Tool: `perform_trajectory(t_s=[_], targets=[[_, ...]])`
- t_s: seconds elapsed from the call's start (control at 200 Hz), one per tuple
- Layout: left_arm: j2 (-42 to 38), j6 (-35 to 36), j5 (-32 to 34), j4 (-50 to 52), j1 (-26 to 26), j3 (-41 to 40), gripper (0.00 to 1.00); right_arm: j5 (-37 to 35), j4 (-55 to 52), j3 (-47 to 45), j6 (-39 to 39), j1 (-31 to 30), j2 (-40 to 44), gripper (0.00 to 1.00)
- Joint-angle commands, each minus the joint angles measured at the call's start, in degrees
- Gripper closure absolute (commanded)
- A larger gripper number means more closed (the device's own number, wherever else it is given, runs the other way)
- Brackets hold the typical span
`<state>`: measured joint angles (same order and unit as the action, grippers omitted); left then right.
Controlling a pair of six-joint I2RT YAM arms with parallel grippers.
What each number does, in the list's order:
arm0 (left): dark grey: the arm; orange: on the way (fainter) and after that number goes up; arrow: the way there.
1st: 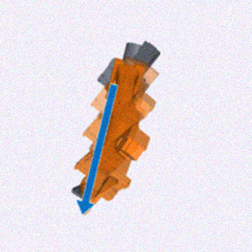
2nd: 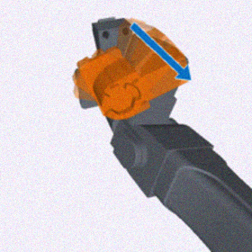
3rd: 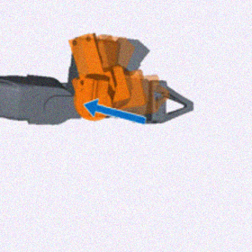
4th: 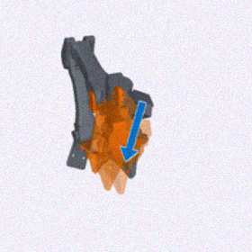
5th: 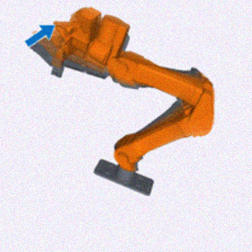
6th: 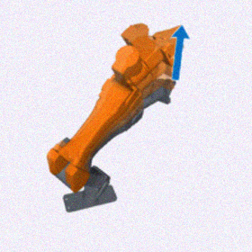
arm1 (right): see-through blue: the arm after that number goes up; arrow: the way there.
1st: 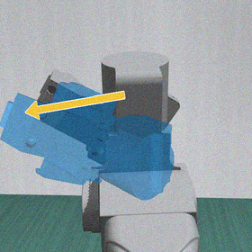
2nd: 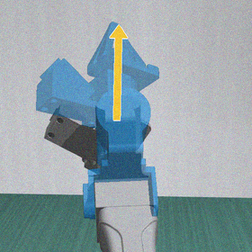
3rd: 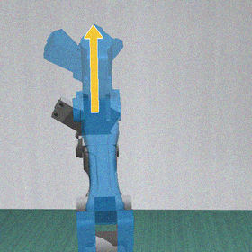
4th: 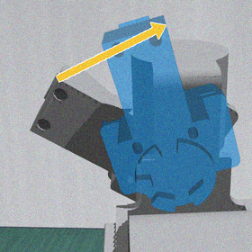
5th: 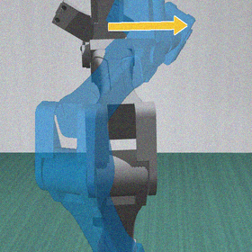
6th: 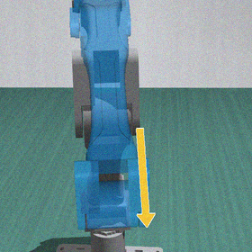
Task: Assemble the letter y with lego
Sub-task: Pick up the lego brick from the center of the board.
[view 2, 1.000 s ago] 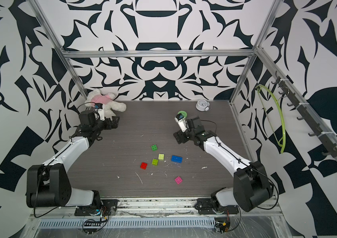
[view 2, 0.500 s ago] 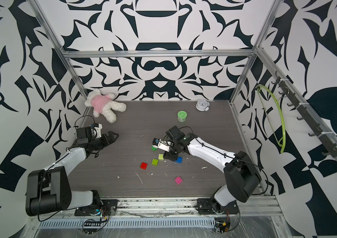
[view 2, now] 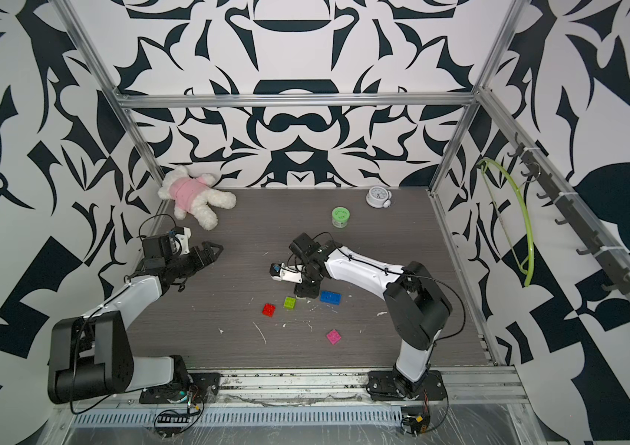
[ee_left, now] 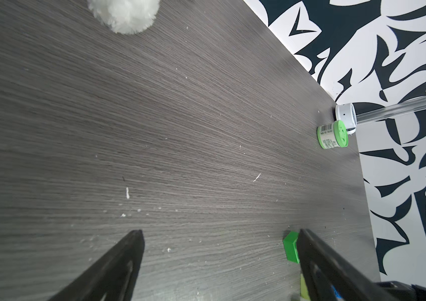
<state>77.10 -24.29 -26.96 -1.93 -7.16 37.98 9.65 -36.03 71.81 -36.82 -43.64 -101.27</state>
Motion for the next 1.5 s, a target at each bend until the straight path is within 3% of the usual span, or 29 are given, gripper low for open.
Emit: perform_trajectory(t_s=[0.0, 0.74, 1.24, 1.395, 1.495], targets=[[0.49, -0.32, -0.71, -0.44, -0.24, -0.45, 0.04, -0.34, -3.96, 3.56, -1.97, -0.55, -1.28, 0.46], [0.68, -0.65, -0.96, -0.31, -0.24, -0.52, 0.04, -0.53, -5.80, 7.99, -2.12, -0.97, -8.58, 0.49], [1.05, -0.67, -1.15, -0.26, -0.33, -0.61, 0.04, -1.65, -5.63, 8.52, -2.84, -1.01, -10.39, 0.58], [1.05, -0.67, -1.02, -0.26, -0.33, -0.62, 0.04, -1.94, -6.17, 9.18, -3.17, -1.01, -10.74, 0.70], [1.04, -0.67, -1.10, -0.26, -0.33, -0.67, 0.04, -2.05, -6.09, 9.33, -3.15, -1.01, -9.66, 0.72]])
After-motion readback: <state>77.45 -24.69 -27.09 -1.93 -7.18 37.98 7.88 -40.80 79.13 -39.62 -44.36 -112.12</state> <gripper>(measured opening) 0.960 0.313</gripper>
